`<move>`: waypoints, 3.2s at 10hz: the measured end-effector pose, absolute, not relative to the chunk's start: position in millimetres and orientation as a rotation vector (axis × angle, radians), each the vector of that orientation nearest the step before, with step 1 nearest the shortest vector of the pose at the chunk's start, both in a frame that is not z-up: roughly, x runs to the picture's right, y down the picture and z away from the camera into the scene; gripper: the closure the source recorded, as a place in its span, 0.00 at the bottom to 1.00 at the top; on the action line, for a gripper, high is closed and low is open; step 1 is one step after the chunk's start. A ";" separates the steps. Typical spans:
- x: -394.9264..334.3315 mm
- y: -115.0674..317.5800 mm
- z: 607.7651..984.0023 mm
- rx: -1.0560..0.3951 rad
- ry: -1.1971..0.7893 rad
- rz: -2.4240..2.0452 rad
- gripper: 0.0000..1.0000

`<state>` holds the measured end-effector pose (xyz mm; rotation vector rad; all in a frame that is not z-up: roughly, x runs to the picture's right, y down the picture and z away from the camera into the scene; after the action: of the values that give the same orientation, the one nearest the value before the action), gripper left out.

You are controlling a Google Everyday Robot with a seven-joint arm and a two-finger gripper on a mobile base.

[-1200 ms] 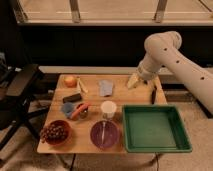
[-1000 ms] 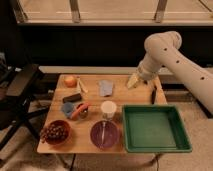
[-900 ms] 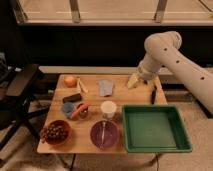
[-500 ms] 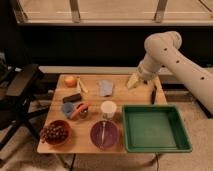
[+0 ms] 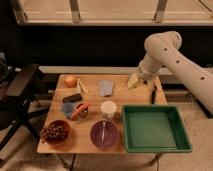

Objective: Place apple in plastic cup

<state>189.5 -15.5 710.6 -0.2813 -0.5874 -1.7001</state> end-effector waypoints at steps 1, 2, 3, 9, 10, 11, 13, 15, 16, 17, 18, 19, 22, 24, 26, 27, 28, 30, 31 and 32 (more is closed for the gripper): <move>189.5 -15.6 710.6 -0.281 -0.587 -1.700 0.27; 189.5 -15.6 710.5 -0.281 -0.587 -1.700 0.27; 189.5 -15.6 710.6 -0.281 -0.587 -1.700 0.27; 185.4 -17.4 712.6 -0.253 -0.589 -1.709 0.27; 178.8 -19.6 713.6 -0.230 -0.588 -1.716 0.27; 160.2 -23.0 715.5 -0.191 -0.595 -1.733 0.27; 120.7 -28.6 716.5 -0.117 -0.626 -1.760 0.27; 106.5 -29.2 715.1 -0.099 -0.645 -1.787 0.27; 108.6 -29.1 714.6 -0.100 -0.644 -1.785 0.27; 107.9 -28.8 714.8 -0.101 -0.645 -1.786 0.27; 106.5 -29.0 714.8 -0.100 -0.650 -1.787 0.27; 107.6 -26.8 715.2 -0.099 -0.663 -1.788 0.27; 86.8 -14.0 719.9 -0.010 -0.692 -1.804 0.27; 45.2 -17.0 727.3 0.097 -0.675 -1.827 0.27; 11.9 -24.5 735.6 0.185 -0.639 -1.846 0.27; -9.1 -31.6 744.6 0.220 -0.609 -1.859 0.27; -21.2 -37.2 754.7 0.226 -0.600 -1.863 0.27; -29.9 -40.8 761.0 0.231 -0.598 -1.865 0.27; -27.9 -40.8 761.1 0.229 -0.596 -1.862 0.27; -27.9 -41.4 760.7 0.230 -0.596 -1.862 0.27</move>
<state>-27.9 -41.4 760.7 0.2299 -0.5957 -1.8620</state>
